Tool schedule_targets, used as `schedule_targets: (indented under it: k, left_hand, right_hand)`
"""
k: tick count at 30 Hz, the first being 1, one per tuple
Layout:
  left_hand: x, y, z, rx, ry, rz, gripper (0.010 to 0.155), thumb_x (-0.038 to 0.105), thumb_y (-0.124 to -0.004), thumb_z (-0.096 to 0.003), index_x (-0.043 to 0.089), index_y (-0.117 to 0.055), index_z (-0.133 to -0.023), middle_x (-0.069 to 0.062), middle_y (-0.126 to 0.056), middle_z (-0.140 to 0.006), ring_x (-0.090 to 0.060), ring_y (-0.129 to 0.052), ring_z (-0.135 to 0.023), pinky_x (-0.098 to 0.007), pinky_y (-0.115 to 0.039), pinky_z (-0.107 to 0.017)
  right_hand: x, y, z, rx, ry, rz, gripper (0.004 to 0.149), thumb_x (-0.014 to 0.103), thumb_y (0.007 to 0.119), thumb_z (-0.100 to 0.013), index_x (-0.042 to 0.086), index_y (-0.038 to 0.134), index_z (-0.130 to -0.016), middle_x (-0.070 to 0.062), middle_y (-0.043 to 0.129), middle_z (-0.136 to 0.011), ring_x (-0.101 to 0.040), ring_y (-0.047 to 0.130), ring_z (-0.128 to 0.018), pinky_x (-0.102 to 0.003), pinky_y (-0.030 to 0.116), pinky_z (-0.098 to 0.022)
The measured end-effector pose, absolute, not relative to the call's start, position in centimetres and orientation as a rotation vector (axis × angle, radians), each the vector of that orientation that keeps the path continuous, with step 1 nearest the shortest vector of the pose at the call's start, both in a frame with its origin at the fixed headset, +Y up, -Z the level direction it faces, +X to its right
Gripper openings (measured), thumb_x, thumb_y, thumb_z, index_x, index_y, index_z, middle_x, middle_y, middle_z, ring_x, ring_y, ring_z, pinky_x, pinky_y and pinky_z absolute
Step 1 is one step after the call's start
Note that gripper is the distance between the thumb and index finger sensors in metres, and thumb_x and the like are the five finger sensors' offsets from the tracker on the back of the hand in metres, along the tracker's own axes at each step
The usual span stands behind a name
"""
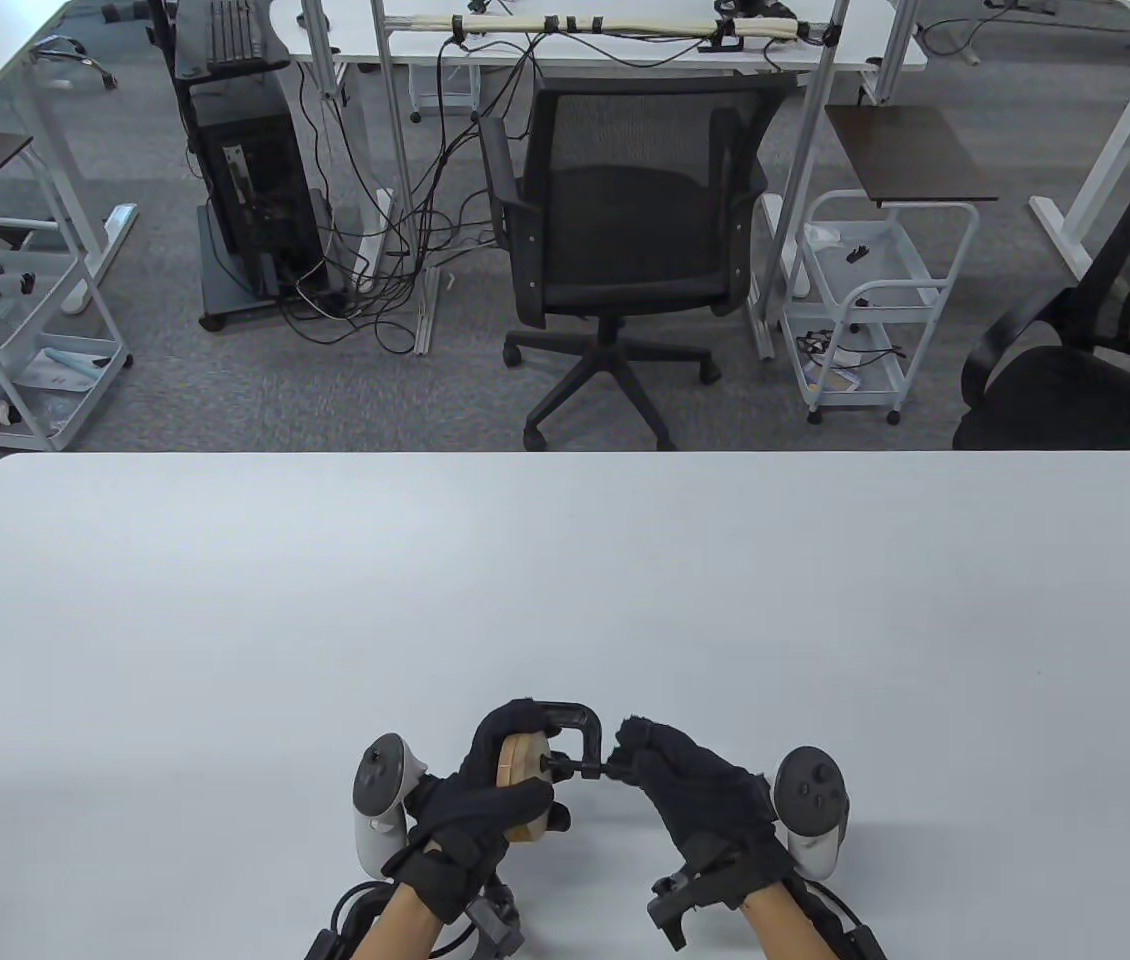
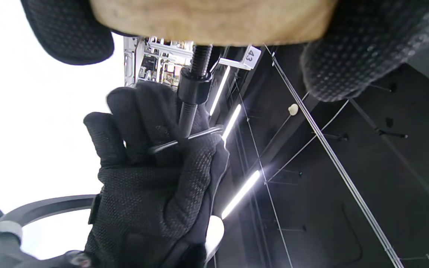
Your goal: Screw the clamp shut
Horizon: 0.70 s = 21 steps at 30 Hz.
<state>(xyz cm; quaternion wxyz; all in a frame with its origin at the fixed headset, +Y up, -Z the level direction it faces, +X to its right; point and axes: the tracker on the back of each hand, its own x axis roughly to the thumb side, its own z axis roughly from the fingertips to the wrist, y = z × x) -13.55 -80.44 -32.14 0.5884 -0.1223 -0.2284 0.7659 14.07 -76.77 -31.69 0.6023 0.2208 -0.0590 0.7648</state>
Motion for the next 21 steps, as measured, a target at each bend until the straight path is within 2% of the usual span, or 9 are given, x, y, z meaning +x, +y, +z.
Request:
schedule_targets:
  k: [3, 5, 7, 10, 12, 13, 14, 17, 21]
  left_hand:
    - [-13.9, -80.5, -32.3, -0.27, -0.518, 1.81, 0.091, 0.061, -0.092, -0.0498, 0.035, -0.034, -0.114, -0.002, -0.03, -0.124, -0.058, -0.05, -0.1, -0.063, -0.078, -0.057]
    - [-14.1, -80.5, -32.3, -0.267, -0.51, 1.837, 0.091, 0.061, -0.092, -0.05, 0.035, -0.033, -0.114, -0.002, -0.03, -0.124, -0.057, -0.05, -0.1, -0.063, -0.078, -0.057]
    - [-14.2, -80.5, -32.3, -0.269, -0.511, 1.86, 0.091, 0.061, -0.092, -0.0499, 0.035, -0.033, -0.114, -0.002, -0.029, -0.124, -0.057, -0.05, -0.1, -0.063, -0.078, -0.057]
    - [-14.2, -80.6, -32.3, -0.282, -0.511, 1.901, 0.091, 0.062, -0.091, -0.0506, 0.035, -0.032, -0.114, -0.002, -0.029, -0.124, -0.057, -0.05, -0.1, -0.062, -0.078, -0.058]
    - [-14.0, -80.7, -32.3, -0.34, -0.531, 1.944, 0.091, 0.061, -0.091, -0.0508, 0.035, -0.032, -0.115, -0.003, -0.028, -0.124, -0.057, -0.049, -0.1, -0.063, -0.078, -0.058]
    - [-13.9, -80.7, -32.3, -0.353, -0.538, 1.946, 0.091, 0.061, -0.091, -0.0513, 0.035, -0.032, -0.115, -0.003, -0.028, -0.124, -0.057, -0.048, -0.101, -0.063, -0.077, -0.058]
    - [-13.9, -80.7, -32.3, -0.358, -0.537, 1.933, 0.091, 0.061, -0.091, -0.0512, 0.035, -0.032, -0.115, -0.003, -0.028, -0.124, -0.057, -0.048, -0.101, -0.063, -0.077, -0.058]
    - [-13.8, -80.8, -32.3, -0.345, -0.53, 1.909, 0.091, 0.061, -0.091, -0.0508, 0.035, -0.032, -0.115, -0.003, -0.028, -0.124, -0.058, -0.049, -0.1, -0.063, -0.078, -0.058]
    - [-13.9, -81.0, -32.4, -0.333, -0.52, 1.855, 0.091, 0.061, -0.091, -0.0505, 0.035, -0.033, -0.115, -0.003, -0.029, -0.124, -0.057, -0.049, -0.1, -0.063, -0.077, -0.057]
  right_hand:
    - [14.0, -75.7, -31.3, 0.674, -0.282, 1.955, 0.065, 0.038, 0.075, -0.049, 0.017, 0.054, -0.107, -0.018, 0.061, -0.108, -0.05, 0.063, -0.091, -0.067, 0.061, -0.057]
    - [13.7, -75.0, -30.8, 0.815, -0.378, 2.09, 0.069, 0.026, 0.079, -0.047, 0.026, 0.049, -0.109, -0.008, 0.048, -0.116, -0.05, 0.053, -0.097, -0.07, 0.054, -0.061]
    - [13.1, -74.4, -30.2, 0.954, -0.479, 2.279, 0.081, 0.019, 0.084, -0.043, 0.037, 0.039, -0.108, 0.004, 0.031, -0.118, -0.047, 0.043, -0.101, -0.07, 0.048, -0.064]
    - [12.2, -74.3, -29.5, 1.083, -0.583, 2.495, 0.094, 0.02, 0.088, -0.04, 0.043, 0.025, -0.106, 0.01, 0.015, -0.116, -0.041, 0.034, -0.104, -0.068, 0.044, -0.068]
    - [11.7, -74.3, -29.2, 1.124, -0.656, 2.583, 0.094, 0.026, 0.09, -0.04, 0.041, 0.026, -0.106, 0.01, 0.019, -0.116, -0.04, 0.034, -0.103, -0.067, 0.044, -0.068]
    - [11.6, -74.3, -29.2, 1.131, -0.657, 2.593, 0.089, 0.03, 0.089, -0.042, 0.04, 0.028, -0.106, 0.01, 0.023, -0.116, -0.04, 0.036, -0.103, -0.067, 0.045, -0.067]
    - [11.6, -74.3, -29.2, 1.138, -0.651, 2.579, 0.08, 0.035, 0.086, -0.047, 0.039, 0.033, -0.107, 0.009, 0.026, -0.117, -0.039, 0.037, -0.103, -0.067, 0.045, -0.067]
    - [11.9, -74.3, -29.3, 1.096, -0.612, 2.508, 0.07, 0.047, 0.078, -0.049, 0.036, 0.041, -0.107, 0.007, 0.038, -0.117, -0.039, 0.041, -0.103, -0.067, 0.048, -0.067]
    - [12.3, -74.4, -29.8, 0.961, -0.472, 2.28, 0.061, 0.05, 0.075, -0.048, 0.026, 0.064, -0.103, -0.004, 0.066, -0.11, -0.04, 0.06, -0.099, -0.067, 0.058, -0.062]
